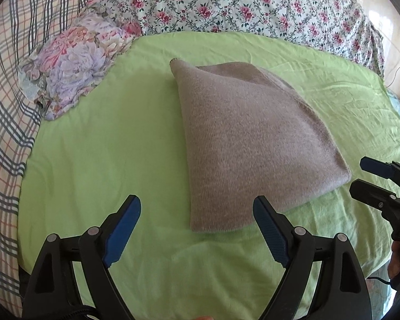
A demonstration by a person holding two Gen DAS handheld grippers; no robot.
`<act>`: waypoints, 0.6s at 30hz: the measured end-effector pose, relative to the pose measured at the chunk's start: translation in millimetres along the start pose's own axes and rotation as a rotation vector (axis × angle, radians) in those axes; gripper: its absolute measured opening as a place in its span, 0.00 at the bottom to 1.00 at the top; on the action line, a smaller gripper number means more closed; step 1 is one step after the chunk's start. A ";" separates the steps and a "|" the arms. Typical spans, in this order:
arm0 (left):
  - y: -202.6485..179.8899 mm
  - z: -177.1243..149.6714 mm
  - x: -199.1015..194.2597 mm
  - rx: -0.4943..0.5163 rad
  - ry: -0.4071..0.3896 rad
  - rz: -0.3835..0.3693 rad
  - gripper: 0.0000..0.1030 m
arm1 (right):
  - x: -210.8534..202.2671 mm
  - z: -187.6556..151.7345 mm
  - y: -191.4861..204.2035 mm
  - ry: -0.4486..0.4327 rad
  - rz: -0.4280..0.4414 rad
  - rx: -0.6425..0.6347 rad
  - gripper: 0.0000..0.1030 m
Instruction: Fold small clothes
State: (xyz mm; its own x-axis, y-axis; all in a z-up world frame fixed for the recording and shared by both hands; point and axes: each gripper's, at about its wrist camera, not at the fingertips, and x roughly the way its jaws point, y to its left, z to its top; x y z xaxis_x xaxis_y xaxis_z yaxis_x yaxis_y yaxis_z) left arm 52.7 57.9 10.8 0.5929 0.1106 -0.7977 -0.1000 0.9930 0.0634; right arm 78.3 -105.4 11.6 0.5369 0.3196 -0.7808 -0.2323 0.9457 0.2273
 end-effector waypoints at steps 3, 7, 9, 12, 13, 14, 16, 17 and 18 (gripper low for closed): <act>-2.5 4.7 1.7 0.010 0.005 0.017 0.87 | 2.0 5.8 -0.4 0.004 -0.002 0.002 0.82; -3.6 11.8 4.4 0.014 0.008 0.029 0.89 | 5.1 15.2 0.5 0.012 0.009 -0.007 0.82; -3.1 15.3 6.4 0.010 0.010 0.036 0.89 | 7.2 19.0 1.0 0.018 0.020 -0.009 0.82; -2.5 19.8 9.0 0.002 0.011 0.039 0.89 | 11.3 25.0 2.1 0.023 0.017 -0.015 0.82; -2.0 21.1 9.8 0.000 0.011 0.040 0.89 | 12.6 26.4 2.5 0.024 0.018 -0.016 0.82; -1.0 23.2 10.7 -0.005 0.010 0.037 0.89 | 13.9 27.7 2.9 0.025 0.020 -0.016 0.82; -0.6 24.7 11.6 -0.009 0.009 0.030 0.89 | 16.7 30.0 4.1 0.027 0.023 -0.016 0.82; -0.5 25.5 12.3 -0.010 0.009 0.032 0.89 | 18.4 31.6 4.5 0.028 0.024 -0.018 0.82; -0.6 26.2 12.9 -0.011 0.008 0.036 0.89 | 19.7 32.4 4.2 0.030 0.025 -0.019 0.82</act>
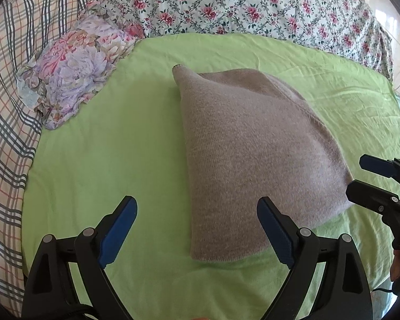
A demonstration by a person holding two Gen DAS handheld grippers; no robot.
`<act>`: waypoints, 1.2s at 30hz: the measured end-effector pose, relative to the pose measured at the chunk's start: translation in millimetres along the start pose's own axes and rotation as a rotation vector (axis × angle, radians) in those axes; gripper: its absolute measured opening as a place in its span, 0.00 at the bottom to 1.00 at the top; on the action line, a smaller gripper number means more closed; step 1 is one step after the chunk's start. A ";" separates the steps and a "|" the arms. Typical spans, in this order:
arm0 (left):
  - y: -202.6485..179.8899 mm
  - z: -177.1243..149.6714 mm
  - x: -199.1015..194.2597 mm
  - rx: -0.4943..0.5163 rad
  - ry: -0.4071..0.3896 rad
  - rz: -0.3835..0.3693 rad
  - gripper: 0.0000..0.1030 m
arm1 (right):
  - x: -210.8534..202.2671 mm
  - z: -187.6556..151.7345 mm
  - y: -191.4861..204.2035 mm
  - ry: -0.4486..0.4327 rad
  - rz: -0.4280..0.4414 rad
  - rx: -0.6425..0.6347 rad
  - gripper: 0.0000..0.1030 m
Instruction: Fold small clothes
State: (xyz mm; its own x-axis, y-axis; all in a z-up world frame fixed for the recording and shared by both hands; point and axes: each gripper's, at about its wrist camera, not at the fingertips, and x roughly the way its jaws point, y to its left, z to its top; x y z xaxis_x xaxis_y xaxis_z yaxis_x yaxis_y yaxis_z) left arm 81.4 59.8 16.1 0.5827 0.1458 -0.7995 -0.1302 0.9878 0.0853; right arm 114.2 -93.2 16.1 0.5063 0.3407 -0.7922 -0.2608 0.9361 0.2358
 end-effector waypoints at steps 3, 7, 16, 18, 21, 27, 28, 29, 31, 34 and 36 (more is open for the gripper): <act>-1.1 1.0 1.0 0.002 -0.004 0.006 0.89 | 4.7 2.2 -0.4 0.008 -0.001 -0.001 0.83; -2.0 2.8 2.1 0.010 -0.010 0.011 0.89 | 10.1 6.5 -3.9 0.017 -0.001 0.004 0.83; -1.3 11.2 1.1 0.007 -0.032 -0.010 0.90 | 14.2 18.1 -12.1 0.006 -0.012 0.023 0.83; -1.1 13.1 0.9 0.003 -0.037 -0.019 0.90 | 15.3 19.7 -14.4 0.005 -0.012 0.030 0.83; -2.2 14.7 1.5 0.000 -0.041 -0.018 0.90 | 17.1 21.4 -14.9 -0.001 -0.013 0.033 0.83; -3.0 15.9 4.4 -0.001 -0.036 -0.020 0.90 | 20.4 22.3 -15.5 0.005 -0.012 0.037 0.83; -3.2 15.7 4.7 -0.001 -0.035 -0.019 0.90 | 20.8 22.8 -16.5 0.006 -0.011 0.036 0.83; -3.3 15.6 5.0 -0.002 -0.034 -0.019 0.90 | 20.9 22.9 -16.6 0.005 -0.010 0.036 0.83; -3.3 15.6 5.5 -0.004 -0.033 -0.023 0.90 | 20.7 23.1 -17.8 0.005 -0.008 0.034 0.83; -4.4 15.2 4.9 -0.005 -0.036 -0.025 0.90 | 20.7 23.9 -17.4 -0.007 -0.004 0.036 0.83; -4.6 15.2 5.2 -0.005 -0.035 -0.027 0.90 | 20.5 23.8 -15.4 -0.011 -0.003 0.038 0.83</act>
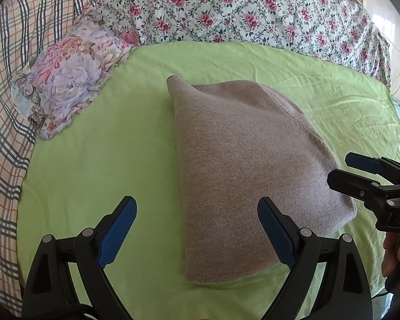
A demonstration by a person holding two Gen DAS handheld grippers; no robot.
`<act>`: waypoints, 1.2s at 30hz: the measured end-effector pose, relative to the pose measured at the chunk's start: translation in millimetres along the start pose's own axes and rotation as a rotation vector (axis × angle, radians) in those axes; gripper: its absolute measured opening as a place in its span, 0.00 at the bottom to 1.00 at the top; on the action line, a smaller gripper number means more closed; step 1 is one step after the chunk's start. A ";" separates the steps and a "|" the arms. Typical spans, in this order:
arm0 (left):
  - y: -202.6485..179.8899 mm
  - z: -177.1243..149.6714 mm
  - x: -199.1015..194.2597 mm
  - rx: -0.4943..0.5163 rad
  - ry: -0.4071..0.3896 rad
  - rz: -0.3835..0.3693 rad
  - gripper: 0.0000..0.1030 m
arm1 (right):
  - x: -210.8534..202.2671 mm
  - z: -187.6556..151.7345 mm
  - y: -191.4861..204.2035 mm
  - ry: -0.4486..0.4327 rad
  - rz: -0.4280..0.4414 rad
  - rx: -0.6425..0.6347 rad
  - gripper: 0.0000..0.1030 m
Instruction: Fold small clothes
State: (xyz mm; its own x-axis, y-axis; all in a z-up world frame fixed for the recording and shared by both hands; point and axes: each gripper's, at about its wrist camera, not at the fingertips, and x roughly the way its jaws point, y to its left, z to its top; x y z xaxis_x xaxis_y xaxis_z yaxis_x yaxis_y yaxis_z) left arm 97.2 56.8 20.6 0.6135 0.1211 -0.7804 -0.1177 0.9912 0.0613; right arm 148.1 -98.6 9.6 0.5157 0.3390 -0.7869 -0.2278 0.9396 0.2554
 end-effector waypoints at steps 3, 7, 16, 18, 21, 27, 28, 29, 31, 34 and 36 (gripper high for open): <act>-0.3 0.1 -0.2 0.001 -0.001 0.004 0.90 | 0.3 -0.7 0.8 0.002 0.002 0.003 0.83; 0.9 0.7 -0.2 -0.003 -0.001 0.001 0.90 | -0.1 -0.6 0.2 0.001 0.002 0.002 0.83; 2.5 0.1 -0.5 -0.015 0.002 0.013 0.90 | -1.6 -3.0 6.0 -0.008 0.002 0.004 0.83; 1.5 0.5 -1.4 -0.013 0.000 0.012 0.90 | -2.4 -3.1 6.8 -0.009 0.001 0.004 0.83; 0.2 0.7 -3.3 -0.013 -0.005 0.010 0.90 | -2.7 -2.8 6.8 -0.011 0.002 0.005 0.83; 0.1 0.9 -4.1 -0.011 -0.007 0.011 0.90 | -5.4 -1.4 7.2 -0.015 0.005 0.002 0.83; 0.0 0.9 -4.0 -0.010 -0.007 0.011 0.90 | -5.5 -1.3 7.3 -0.014 0.005 0.001 0.83; 0.0 1.0 -3.9 -0.009 -0.007 0.012 0.90 | -5.6 -1.4 7.7 -0.014 0.005 0.000 0.83; -0.2 0.7 -4.6 -0.010 -0.009 0.012 0.90 | -5.4 -1.5 8.1 -0.014 0.006 0.000 0.83; -0.3 0.5 -5.5 -0.011 -0.010 0.013 0.90 | -6.2 -0.8 8.6 -0.015 0.007 -0.006 0.83; -0.3 0.7 -5.9 -0.011 -0.011 0.014 0.90 | -7.3 -0.2 8.7 -0.018 0.008 -0.007 0.83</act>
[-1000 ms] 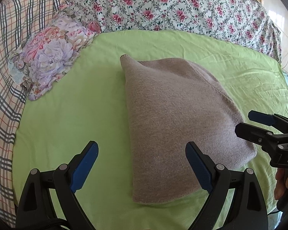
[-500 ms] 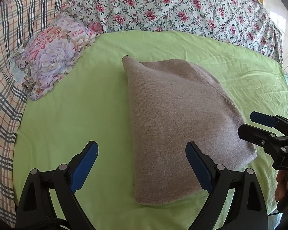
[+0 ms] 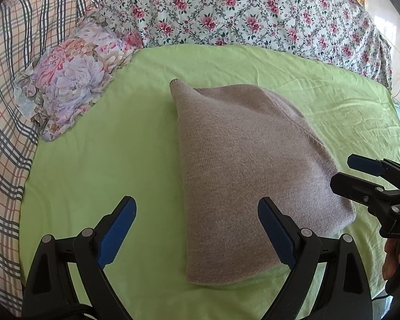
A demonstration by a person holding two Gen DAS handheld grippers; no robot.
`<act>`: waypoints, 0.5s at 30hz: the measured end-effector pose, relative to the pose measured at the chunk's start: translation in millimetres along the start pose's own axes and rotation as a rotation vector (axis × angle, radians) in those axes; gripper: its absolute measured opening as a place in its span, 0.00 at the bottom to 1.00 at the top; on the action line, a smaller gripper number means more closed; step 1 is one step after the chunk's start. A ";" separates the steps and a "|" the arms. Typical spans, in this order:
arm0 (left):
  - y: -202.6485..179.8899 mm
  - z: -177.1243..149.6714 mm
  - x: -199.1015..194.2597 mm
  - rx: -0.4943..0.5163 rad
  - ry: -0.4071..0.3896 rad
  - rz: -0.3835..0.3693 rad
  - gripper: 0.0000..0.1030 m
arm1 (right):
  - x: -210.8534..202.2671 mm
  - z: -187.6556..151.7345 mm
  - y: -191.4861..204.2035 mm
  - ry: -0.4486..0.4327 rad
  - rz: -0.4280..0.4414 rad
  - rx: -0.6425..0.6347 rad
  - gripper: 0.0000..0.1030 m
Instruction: Fold small clothes
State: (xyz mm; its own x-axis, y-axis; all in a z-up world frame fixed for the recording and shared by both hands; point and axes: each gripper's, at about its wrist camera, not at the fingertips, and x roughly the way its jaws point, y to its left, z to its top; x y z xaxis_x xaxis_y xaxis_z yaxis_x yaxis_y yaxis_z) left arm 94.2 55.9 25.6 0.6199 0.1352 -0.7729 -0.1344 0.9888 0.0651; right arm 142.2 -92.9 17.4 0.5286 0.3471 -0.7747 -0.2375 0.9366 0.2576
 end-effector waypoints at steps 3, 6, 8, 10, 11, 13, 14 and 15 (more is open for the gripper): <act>0.4 1.0 -0.7 0.001 -0.002 0.000 0.90 | -0.7 0.7 -0.7 -0.001 0.001 -0.001 0.83; 0.7 2.0 -0.9 0.001 -0.004 0.003 0.90 | -1.1 1.2 -0.6 -0.001 0.002 -0.001 0.83; 0.6 2.3 -1.0 0.001 -0.004 0.003 0.91 | -1.3 1.2 -0.2 -0.002 0.001 -0.001 0.83; 0.6 2.6 -0.7 0.001 -0.004 0.004 0.91 | -1.2 1.8 -0.3 -0.003 0.002 -0.002 0.83; 0.6 2.6 -0.5 0.002 -0.003 0.003 0.91 | -1.3 1.9 -0.2 -0.003 0.001 -0.002 0.83; 0.8 3.0 0.3 0.002 -0.001 0.002 0.91 | -1.3 2.4 -0.9 -0.003 0.002 -0.002 0.83; 1.2 3.6 0.9 0.003 -0.001 0.003 0.91 | -1.3 2.4 -0.8 -0.003 0.001 -0.002 0.83; 1.4 3.8 0.9 0.004 -0.001 0.003 0.91 | -1.4 2.7 -0.8 -0.003 0.001 -0.002 0.83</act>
State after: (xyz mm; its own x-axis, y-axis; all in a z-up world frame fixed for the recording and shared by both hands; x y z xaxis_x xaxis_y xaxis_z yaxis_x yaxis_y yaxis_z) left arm 97.5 57.6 27.4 0.6204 0.1384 -0.7720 -0.1336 0.9886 0.0698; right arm 143.8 -94.0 19.8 0.5307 0.3483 -0.7727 -0.2397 0.9361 0.2573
